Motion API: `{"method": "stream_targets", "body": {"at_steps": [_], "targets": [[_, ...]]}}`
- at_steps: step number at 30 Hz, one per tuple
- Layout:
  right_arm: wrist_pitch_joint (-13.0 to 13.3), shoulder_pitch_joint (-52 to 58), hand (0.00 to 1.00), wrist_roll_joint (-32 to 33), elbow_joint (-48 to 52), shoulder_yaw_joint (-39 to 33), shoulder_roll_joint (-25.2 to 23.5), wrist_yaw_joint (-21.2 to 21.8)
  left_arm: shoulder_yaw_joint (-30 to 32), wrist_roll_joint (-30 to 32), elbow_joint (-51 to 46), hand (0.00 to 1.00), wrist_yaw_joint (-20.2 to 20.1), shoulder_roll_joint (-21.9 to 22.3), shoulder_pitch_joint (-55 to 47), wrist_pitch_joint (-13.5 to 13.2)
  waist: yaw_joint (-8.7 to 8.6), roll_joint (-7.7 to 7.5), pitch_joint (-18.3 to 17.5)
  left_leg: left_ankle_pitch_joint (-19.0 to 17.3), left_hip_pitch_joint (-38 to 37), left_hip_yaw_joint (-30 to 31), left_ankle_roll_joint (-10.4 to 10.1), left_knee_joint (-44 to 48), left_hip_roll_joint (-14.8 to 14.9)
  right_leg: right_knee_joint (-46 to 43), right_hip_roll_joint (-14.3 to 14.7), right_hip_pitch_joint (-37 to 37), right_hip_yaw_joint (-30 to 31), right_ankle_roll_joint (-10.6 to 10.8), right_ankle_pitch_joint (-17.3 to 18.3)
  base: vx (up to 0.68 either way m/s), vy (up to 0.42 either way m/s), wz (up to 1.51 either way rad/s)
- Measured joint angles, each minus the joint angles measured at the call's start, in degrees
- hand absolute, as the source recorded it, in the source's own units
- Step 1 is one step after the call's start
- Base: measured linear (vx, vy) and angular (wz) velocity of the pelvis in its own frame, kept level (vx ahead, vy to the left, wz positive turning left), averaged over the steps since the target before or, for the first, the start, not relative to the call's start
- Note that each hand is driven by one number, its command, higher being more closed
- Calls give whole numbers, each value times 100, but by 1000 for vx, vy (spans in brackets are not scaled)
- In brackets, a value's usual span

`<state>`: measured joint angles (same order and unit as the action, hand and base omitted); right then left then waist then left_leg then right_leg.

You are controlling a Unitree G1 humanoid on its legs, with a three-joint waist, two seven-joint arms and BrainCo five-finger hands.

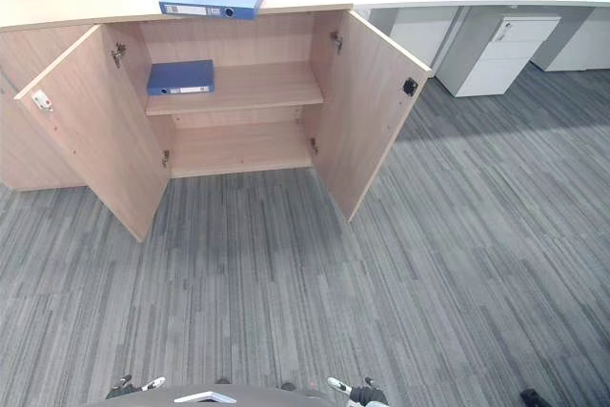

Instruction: Walk over to the cabinet, pick up the folder, carry it to the office cabinet, place the folder inside the office cabinet, then close the office cabinet door

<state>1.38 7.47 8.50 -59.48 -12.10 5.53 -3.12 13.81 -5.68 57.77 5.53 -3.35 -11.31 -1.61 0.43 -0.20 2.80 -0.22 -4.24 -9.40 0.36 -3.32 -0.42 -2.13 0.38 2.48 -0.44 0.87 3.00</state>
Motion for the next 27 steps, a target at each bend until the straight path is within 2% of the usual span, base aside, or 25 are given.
{"method": "stream_targets", "body": {"at_steps": [4, 9, 22, 27], "targets": [[5, -289, 0, -429, 4, 41, -35, 1, -94, 24, 30, 0, -7, -8, 98, -26, 12, 7, 113, 17, -83, 1, 2, -94, -23, 125, -16, 96, -6, 43, -50, 17, 3, 0], [3, -410, 0, -441, 4, 243, -120, 0, -230, 35, 29, 0, 4, -33, 111, -49, 33, 8, 125, 16, -106, 8, 2, -102, -26, 166, -17, 147, -29, 42, -50, 7, -8, 2], [-7, -542, 0, -506, 3, 248, -212, 3, -274, 23, 21, 0, -26, -68, 170, -79, 41, -14, 278, 6, -95, -25, 18, -108, -37, 187, -22, 113, 6, 44, -54, 2, -3, -1], [-11, -616, 0, -664, 5, 248, -220, 3, -285, 23, 7, 0, -74, -107, 220, -80, 113, -13, 317, -138, -11, -332, 81, -1, -36, 188, -13, -50, 346, 86, -111, 23, 10, -32]]}}
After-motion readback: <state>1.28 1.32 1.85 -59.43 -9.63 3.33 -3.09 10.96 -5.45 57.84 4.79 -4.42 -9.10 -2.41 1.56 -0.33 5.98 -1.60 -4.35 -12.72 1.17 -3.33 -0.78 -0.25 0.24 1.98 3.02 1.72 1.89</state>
